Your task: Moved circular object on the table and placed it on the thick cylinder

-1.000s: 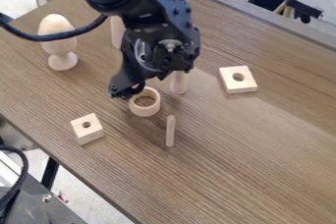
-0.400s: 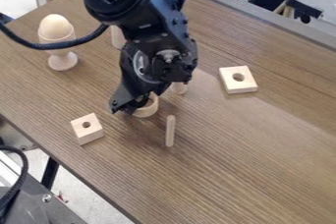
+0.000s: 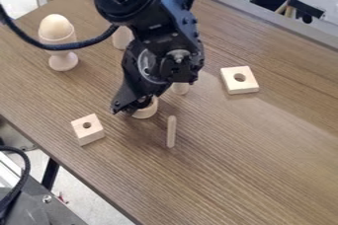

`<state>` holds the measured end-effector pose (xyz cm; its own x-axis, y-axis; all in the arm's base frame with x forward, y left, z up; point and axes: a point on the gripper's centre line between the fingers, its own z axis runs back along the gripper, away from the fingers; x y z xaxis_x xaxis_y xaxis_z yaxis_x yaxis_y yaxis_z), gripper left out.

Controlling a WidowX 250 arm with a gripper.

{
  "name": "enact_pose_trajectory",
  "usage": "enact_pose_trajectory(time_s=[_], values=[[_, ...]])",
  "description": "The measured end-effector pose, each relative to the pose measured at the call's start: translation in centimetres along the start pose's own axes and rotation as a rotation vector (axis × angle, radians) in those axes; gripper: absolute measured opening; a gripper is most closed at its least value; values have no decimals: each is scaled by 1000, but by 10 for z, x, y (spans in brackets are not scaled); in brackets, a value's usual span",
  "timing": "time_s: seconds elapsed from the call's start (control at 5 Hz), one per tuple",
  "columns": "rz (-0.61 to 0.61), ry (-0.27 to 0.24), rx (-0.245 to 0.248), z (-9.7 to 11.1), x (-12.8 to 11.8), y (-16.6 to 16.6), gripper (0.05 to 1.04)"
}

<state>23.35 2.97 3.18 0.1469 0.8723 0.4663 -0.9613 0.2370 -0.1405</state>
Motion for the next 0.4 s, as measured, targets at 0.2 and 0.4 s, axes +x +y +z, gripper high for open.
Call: enact_pose_trajectory(time_s=[0.2, 0.4], values=[[-94, -72, -32, 21, 22, -5, 725], [-150, -164, -135, 51, 49, -23, 724]])
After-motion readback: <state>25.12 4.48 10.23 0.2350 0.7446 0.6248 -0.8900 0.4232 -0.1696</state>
